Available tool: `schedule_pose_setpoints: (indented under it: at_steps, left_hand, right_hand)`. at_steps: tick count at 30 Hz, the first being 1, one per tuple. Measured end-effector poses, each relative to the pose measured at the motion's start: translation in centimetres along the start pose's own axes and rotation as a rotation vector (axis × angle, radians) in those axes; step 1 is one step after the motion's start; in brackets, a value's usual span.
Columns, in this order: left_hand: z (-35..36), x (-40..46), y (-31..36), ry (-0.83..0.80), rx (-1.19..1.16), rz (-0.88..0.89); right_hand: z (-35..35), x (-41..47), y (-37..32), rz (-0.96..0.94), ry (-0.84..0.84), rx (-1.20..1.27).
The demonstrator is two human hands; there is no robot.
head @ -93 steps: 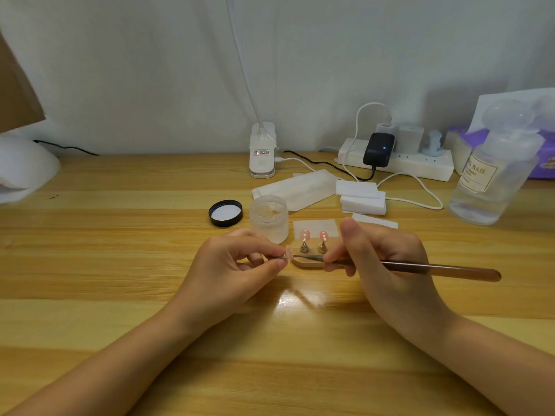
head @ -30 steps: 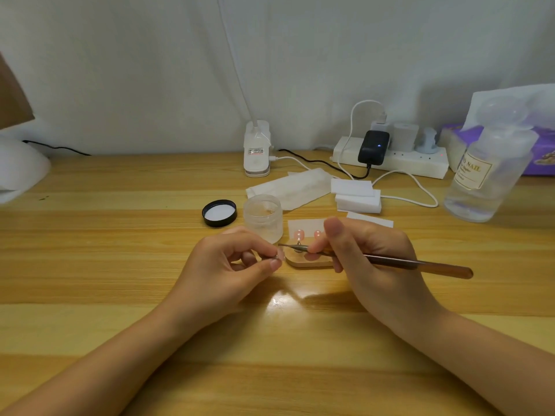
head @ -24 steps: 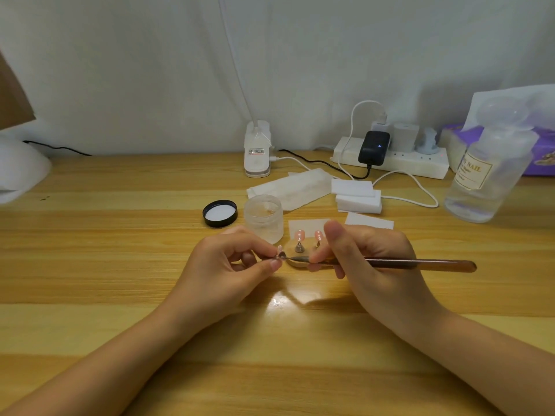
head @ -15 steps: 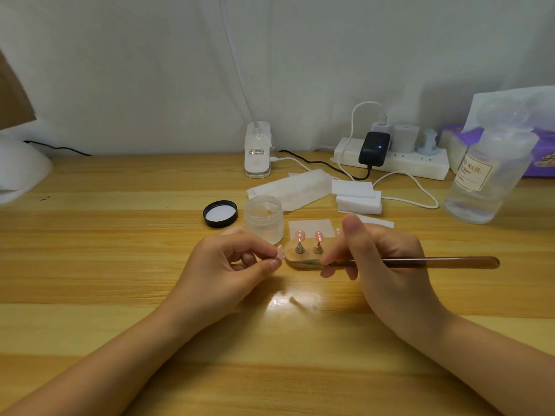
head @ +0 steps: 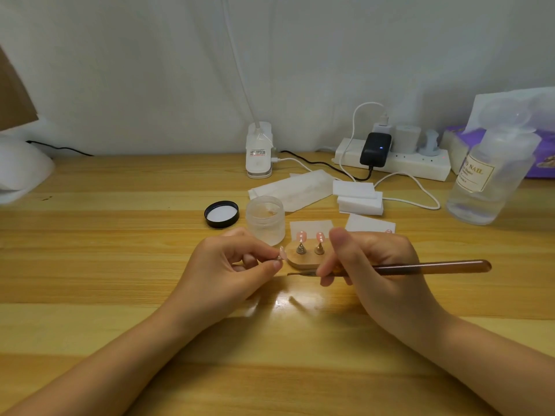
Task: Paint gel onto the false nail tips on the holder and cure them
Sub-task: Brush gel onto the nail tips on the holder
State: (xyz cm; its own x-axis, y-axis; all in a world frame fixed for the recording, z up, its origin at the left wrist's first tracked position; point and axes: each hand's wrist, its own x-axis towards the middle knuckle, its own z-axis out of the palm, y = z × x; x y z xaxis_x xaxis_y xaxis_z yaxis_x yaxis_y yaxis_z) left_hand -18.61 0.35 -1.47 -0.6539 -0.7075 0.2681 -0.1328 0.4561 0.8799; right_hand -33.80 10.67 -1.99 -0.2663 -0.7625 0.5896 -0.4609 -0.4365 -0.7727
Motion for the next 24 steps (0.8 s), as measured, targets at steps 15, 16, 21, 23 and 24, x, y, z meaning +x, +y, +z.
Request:
schedule_pose_setpoints:
  at_steps: [15,16,21,23,24]
  left_hand:
    - [0.0,-0.1,-0.4,0.020,-0.038,-0.024]
    - [0.0,-0.1,-0.4,0.019,-0.042,-0.029]
    - [0.0,-0.1,-0.2,0.002,-0.075,-0.055]
    - [-0.1,-0.1,-0.2,-0.013,-0.077,-0.057]
    - [-0.1,-0.1,-0.3,-0.026,-0.077,-0.050]
  right_hand:
    - [-1.0,1.5,-1.4,0.134,0.172,0.052]
    - [-1.1,1.8,-1.6,0.145,0.163,0.044]
    - [-1.7,4.2,-2.3,0.145,0.107,0.000]
    - [-1.8,5.8,-2.5,0.126,0.070,-0.026]
    - [-1.8,6.7,-2.6,0.120,0.050,-0.045]
